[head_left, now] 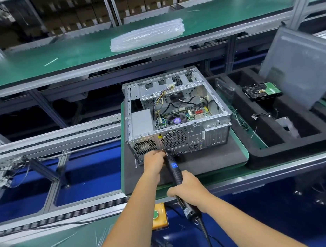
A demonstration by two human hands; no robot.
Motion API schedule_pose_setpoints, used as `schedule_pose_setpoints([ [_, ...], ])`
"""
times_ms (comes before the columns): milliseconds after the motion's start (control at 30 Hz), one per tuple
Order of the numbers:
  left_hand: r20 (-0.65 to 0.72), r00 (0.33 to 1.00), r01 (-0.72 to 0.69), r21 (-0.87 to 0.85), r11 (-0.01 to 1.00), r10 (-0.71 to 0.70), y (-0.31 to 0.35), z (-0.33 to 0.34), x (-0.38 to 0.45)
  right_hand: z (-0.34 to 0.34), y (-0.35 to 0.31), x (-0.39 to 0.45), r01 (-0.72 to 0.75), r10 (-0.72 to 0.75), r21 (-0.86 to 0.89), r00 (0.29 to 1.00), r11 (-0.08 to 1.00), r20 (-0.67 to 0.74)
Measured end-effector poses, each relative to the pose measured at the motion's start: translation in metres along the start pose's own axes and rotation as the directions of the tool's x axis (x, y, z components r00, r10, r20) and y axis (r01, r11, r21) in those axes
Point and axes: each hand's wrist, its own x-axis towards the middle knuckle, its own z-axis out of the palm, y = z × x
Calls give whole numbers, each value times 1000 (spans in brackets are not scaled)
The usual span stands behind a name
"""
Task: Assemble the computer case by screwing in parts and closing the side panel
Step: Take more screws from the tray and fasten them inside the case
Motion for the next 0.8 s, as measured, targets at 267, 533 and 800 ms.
schedule_pose_setpoints([
  [267, -42, 999, 7, -57, 998, -9, 2, 4, -4, -3, 4, -11, 20, -19, -18, 999, 1000, 42],
  [533, -85, 986, -148, -83, 985, 141, 34, -2, -26, -32, -15, -26, 204, -205, 23, 969, 979, 140],
  [800, -56, 926, -375, -48, 926, 372, 137, -1, -38, -70, -94, -28, 395, -414, 158, 903, 905, 112],
])
